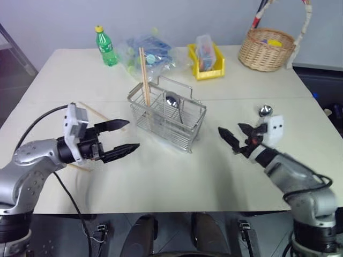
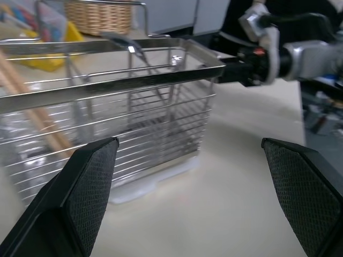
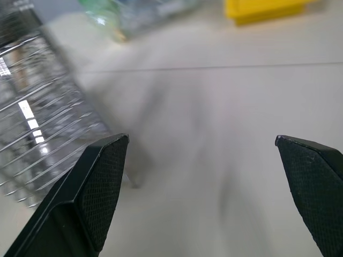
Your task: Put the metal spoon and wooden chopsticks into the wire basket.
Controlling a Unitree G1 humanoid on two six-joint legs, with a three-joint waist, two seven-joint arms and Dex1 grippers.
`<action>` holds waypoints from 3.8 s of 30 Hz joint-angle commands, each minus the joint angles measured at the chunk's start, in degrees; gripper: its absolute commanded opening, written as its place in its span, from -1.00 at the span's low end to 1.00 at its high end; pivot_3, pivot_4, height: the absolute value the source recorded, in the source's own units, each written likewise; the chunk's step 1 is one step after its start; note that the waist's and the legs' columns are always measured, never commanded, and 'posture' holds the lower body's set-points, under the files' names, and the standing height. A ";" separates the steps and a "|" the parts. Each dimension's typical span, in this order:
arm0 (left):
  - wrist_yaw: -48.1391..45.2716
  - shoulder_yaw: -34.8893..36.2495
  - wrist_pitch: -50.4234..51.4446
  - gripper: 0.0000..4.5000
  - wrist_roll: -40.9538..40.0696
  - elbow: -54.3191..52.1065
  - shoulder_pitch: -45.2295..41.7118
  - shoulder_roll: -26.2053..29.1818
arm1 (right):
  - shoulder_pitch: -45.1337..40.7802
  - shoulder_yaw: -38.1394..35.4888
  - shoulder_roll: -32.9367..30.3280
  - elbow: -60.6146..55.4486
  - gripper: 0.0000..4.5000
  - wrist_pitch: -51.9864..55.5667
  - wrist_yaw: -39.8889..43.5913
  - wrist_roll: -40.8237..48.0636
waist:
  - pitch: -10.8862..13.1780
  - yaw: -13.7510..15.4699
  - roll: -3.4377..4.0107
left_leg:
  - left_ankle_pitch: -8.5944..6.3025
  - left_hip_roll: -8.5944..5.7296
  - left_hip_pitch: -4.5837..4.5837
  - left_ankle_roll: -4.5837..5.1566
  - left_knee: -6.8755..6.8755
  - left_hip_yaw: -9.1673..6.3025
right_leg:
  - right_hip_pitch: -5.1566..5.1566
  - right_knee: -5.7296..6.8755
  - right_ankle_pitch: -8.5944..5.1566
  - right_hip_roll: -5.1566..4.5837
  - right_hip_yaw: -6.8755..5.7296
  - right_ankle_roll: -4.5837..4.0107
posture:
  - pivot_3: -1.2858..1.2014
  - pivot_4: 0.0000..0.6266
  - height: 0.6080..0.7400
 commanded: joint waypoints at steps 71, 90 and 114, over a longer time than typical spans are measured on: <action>0.34 -1.92 -0.98 1.00 -0.10 -2.60 -2.98 -5.98 | -25.99 5.65 4.94 33.40 -0.99 7.18 -3.36 -28.25 | -0.32 -1.91 -0.56 | -0.03 0.54 0.53 0.07 -0.02 0.24 | 0.34 -0.02 0.16 0.51 0.08 -0.17 | 0.03 -0.52 1.00; 4.54 0.81 -2.41 1.00 1.18 -0.74 -2.12 -6.22 | -27.25 15.82 9.89 17.83 -0.99 -26.17 -8.61 -39.87 | 0.09 -1.76 0.12 | 0.13 0.65 -0.10 -0.19 -0.54 0.22 | -0.65 0.16 0.35 0.64 0.14 -0.09 | 0.03 -0.52 1.00; 12.98 4.65 0.77 1.00 -1.86 -5.33 1.65 -5.82 | -24.84 16.36 27.70 -0.43 -0.99 -27.45 -3.56 -16.12 | 0.10 -1.73 0.14 | 0.27 0.79 -0.09 -0.45 -0.67 0.15 | -0.83 0.29 0.46 0.80 0.16 -0.30 | 0.03 -0.52 1.00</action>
